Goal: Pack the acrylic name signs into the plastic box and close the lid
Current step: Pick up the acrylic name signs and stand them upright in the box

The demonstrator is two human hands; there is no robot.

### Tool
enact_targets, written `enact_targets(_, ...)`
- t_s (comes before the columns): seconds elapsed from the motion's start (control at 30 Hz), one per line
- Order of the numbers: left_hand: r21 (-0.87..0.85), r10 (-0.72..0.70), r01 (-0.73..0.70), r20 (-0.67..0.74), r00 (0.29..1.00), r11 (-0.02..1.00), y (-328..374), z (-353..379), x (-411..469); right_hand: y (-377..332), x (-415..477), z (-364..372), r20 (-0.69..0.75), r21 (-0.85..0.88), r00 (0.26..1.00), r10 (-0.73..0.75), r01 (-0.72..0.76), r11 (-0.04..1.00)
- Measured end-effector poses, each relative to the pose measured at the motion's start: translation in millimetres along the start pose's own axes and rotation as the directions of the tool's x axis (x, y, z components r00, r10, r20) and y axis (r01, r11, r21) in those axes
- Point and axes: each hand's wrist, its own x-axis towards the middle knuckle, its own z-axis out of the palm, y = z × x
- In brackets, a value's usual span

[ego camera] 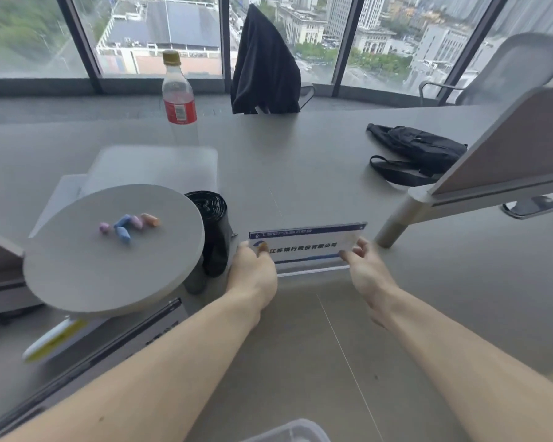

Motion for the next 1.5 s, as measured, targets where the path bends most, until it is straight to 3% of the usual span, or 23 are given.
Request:
enact_targets(0.17,0.010,0.002,-0.002,0.018,1.000,1.000,27,-17,-49,-21,-61,-22,-0.105,0.034,0.994,-0.002,0.005,0.999)
enact_targets(0.27,-0.025,0.041,-0.040,0.069,0.997,0.999,57,-40,-89,-57,-101,-42,-0.174,0.155,0.984,0.027,0.000,0.988)
enact_targets(0.4,-0.064,0.131,-0.123,0.142,0.981,0.990,112,-91,-150,-128,-171,-64,-0.180,0.457,0.983,0.043,0.045,0.888)
enact_targets(0.57,-0.142,0.260,-0.235,0.192,0.946,0.962,181,-177,-240,-197,-269,-75,-0.269,0.642,0.963,0.003,0.177,0.746)
enact_targets(0.7,-0.170,0.370,-0.342,0.182,0.911,0.924,216,-246,-319,-234,-350,-61,-0.059,0.851,0.998,-0.014,0.058,0.521)
enact_targets(0.8,-0.162,0.419,-0.397,0.139,0.897,0.903,219,-289,-372,-255,-412,-42,0.090,0.888,0.993,-0.074,-0.047,0.458)
enact_targets(0.9,-0.053,0.411,-0.408,0.049,0.910,0.911,213,-329,-416,-265,-461,-29,0.139,0.876,0.983,-0.123,-0.064,0.479)
enact_targets(0.97,0.062,0.469,-0.466,-0.039,0.882,0.882,208,-356,-443,-265,-483,-20,0.175,0.859,0.976,-0.130,-0.086,0.505)
enact_targets(1.0,0.170,0.542,-0.524,-0.084,0.836,0.835,206,-369,-457,-264,-492,-15,0.197,0.853,0.971,-0.135,-0.102,0.512)
enact_targets(1.07,0.481,0.725,-0.589,-0.156,0.671,0.649,202,-392,-483,-260,-510,-4,0.254,0.827,0.956,-0.144,-0.137,0.545)
enact_targets(1.1,0.607,0.790,-0.583,-0.127,0.599,0.540,200,-402,-496,-257,-518,4,0.284,0.810,0.947,-0.149,-0.154,0.566)
enact_targets(1.13,0.687,0.814,-0.564,-0.070,0.576,0.458,198,-410,-508,-254,-526,12,0.312,0.787,0.937,-0.158,-0.162,0.595)
enact_targets(1.2,0.754,0.774,-0.517,0.018,0.633,0.405,190,-425,-525,-251,-544,32,0.370,0.726,0.913,-0.168,-0.172,0.666)
enact_targets(1.33,0.783,0.663,-0.420,0.012,0.749,0.460,159,-463,-534,-245,-583,77,0.501,0.616,0.840,-0.210,-0.176,0.768)
enact_targets(1.5,0.712,0.554,-0.305,-0.140,0.821,0.632,106,-532,-538,-236,-616,146,0.610,0.502,0.771,-0.181,-0.200,0.841)
